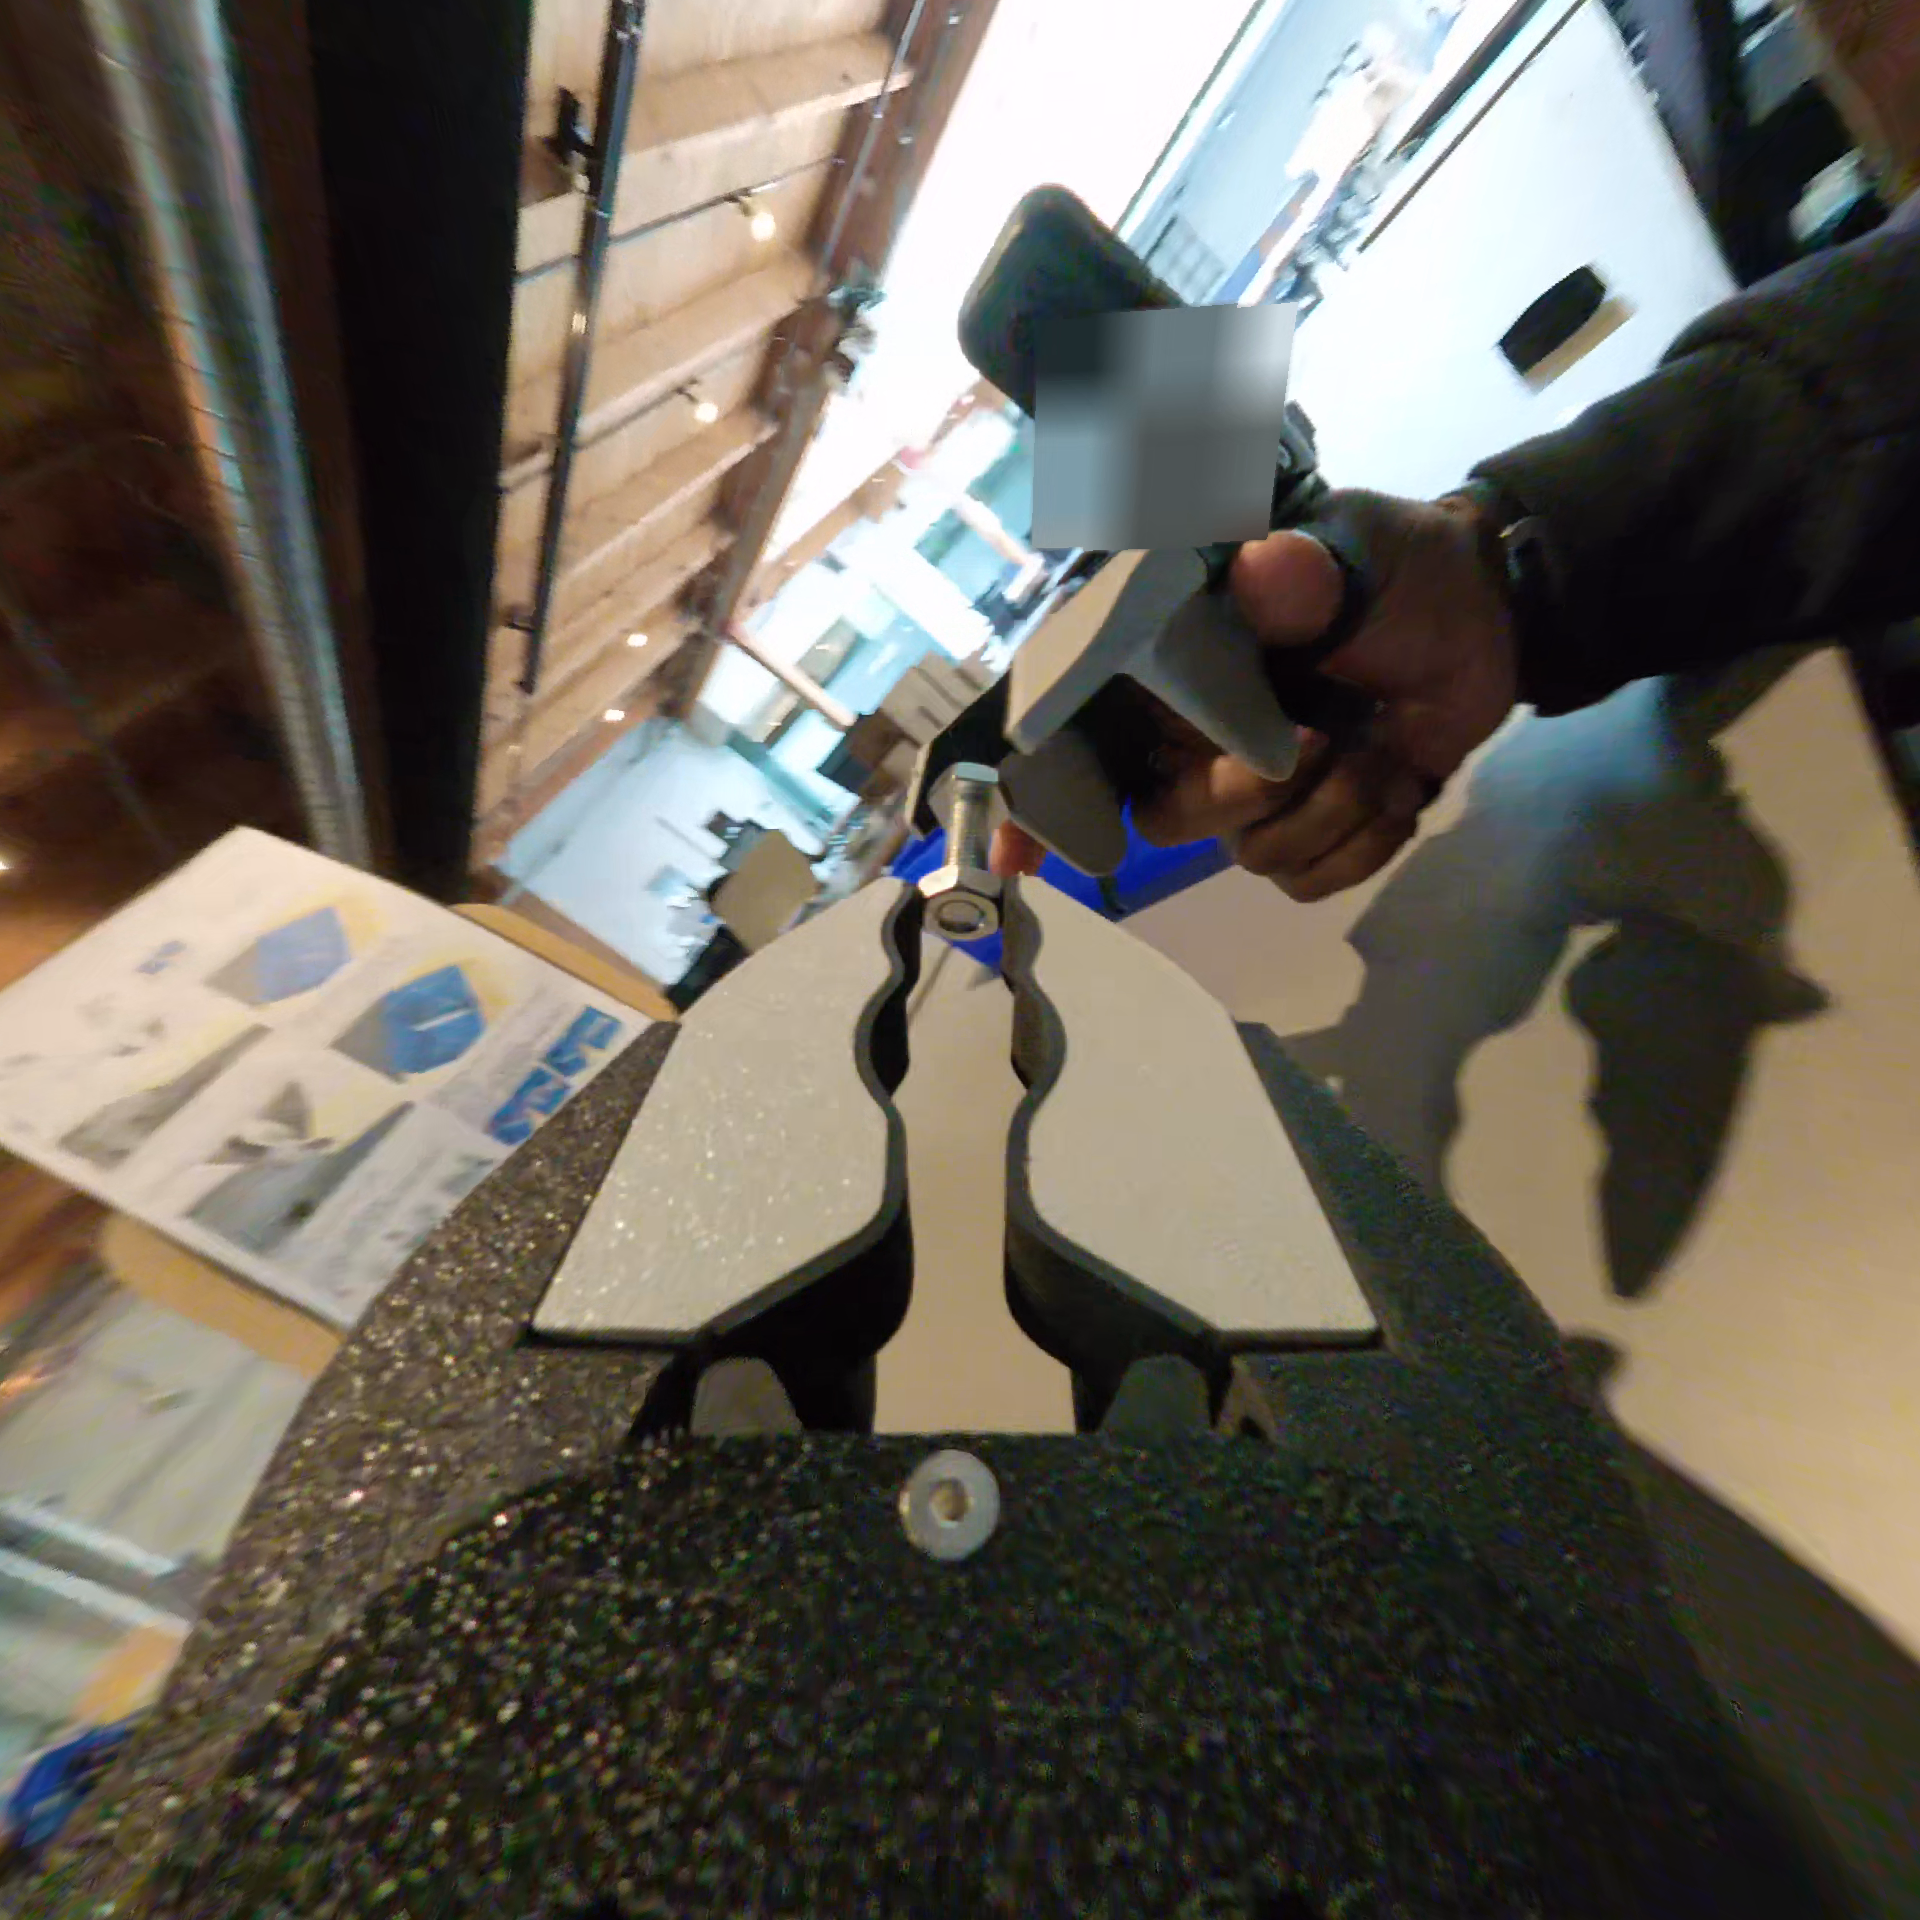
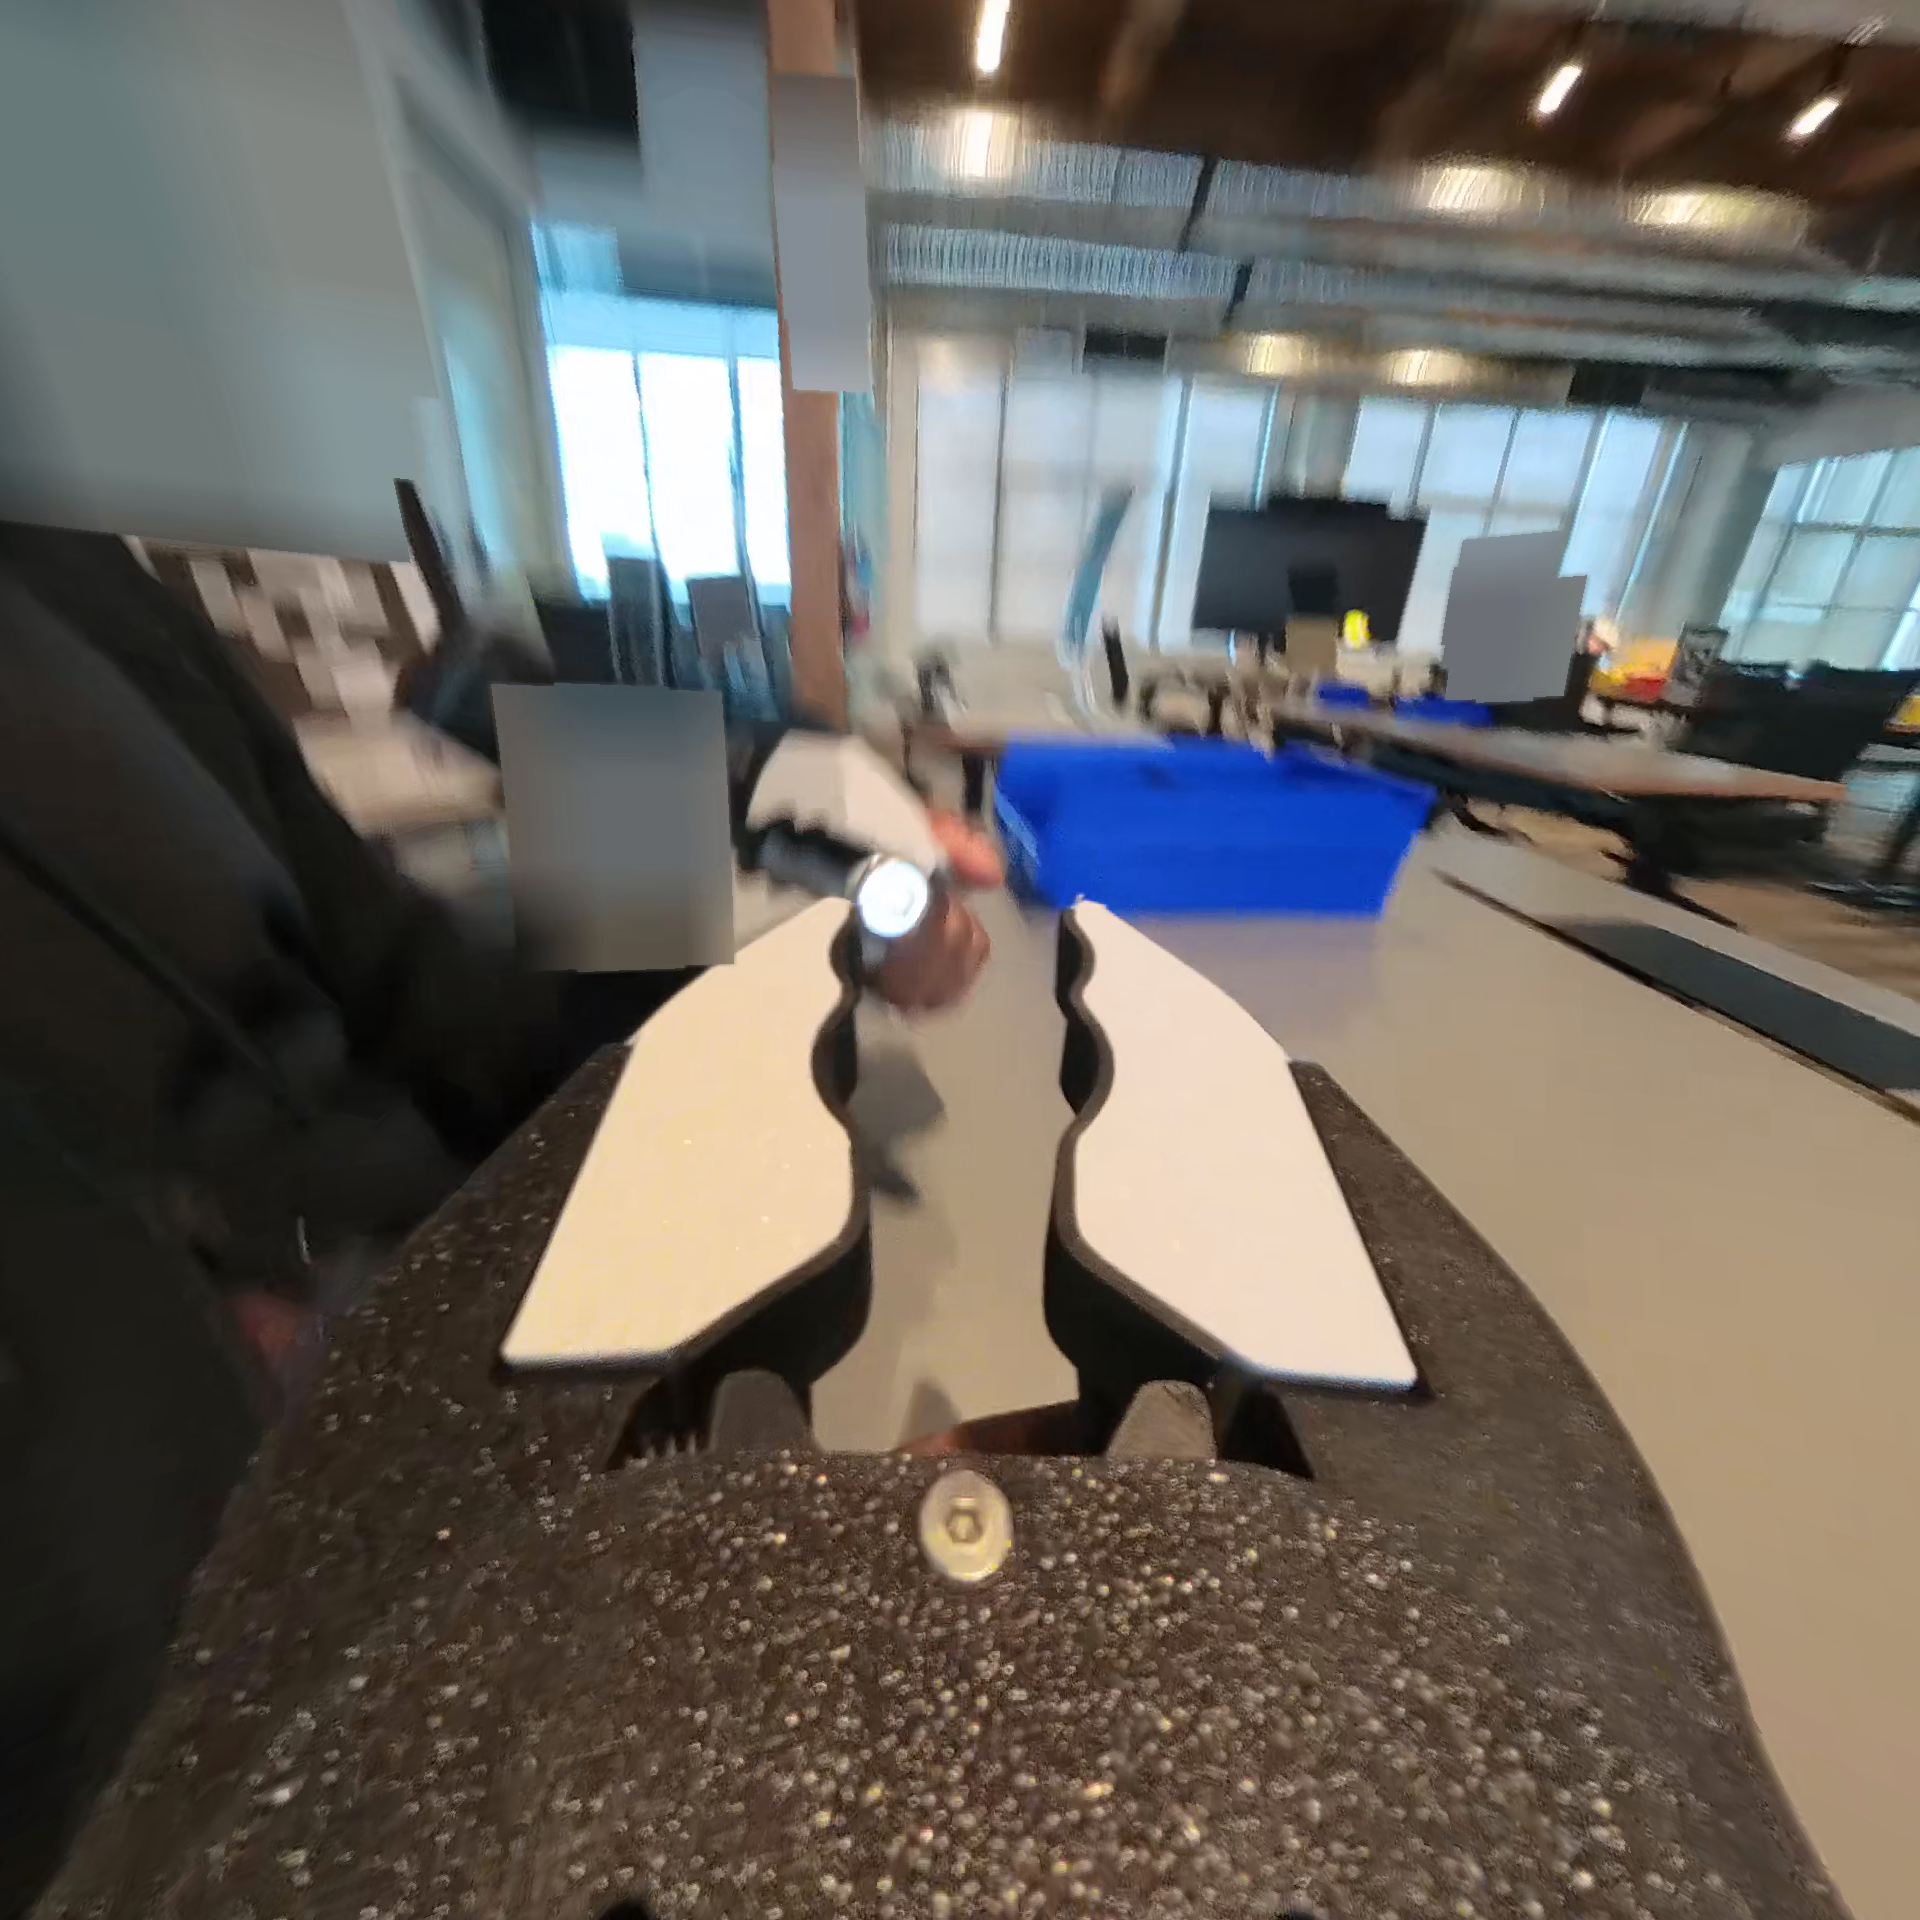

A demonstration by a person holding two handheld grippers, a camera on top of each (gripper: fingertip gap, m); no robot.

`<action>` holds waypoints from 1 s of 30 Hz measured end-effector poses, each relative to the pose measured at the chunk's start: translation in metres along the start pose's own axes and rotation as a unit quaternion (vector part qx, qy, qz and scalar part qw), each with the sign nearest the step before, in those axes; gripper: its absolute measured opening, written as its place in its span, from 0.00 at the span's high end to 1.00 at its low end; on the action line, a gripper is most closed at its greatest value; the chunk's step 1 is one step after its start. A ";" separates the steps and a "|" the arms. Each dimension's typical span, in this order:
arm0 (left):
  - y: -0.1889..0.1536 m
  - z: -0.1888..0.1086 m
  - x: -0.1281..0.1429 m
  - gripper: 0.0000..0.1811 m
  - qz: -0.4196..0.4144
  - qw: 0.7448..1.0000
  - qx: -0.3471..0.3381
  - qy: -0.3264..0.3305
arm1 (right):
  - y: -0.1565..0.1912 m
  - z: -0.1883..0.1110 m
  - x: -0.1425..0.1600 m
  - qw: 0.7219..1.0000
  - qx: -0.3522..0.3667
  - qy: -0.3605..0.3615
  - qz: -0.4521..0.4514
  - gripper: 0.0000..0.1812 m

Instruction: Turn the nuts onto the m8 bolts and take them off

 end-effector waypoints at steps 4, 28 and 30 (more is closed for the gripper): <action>-0.004 0.000 0.011 0.92 -0.061 0.996 0.054 -0.022 | 0.010 -0.005 0.008 0.998 -0.007 0.053 -0.044 0.77; -0.018 0.001 0.022 0.92 -0.105 0.985 0.135 -0.023 | 0.038 0.008 0.026 0.983 0.012 0.126 -0.129 0.92; -0.016 0.002 0.023 0.92 -0.115 0.985 0.125 -0.023 | 0.036 0.009 0.025 0.984 0.023 0.124 -0.129 0.92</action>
Point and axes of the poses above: each gripper's, where its closed fingertips meet, z out along the fingers, x out of its underside, y = z × x across the jaws, the point moved 10 cm from there along -z, back along the fingers, and after that the axes turned 1 degree about -z, right-handed, at the moved point
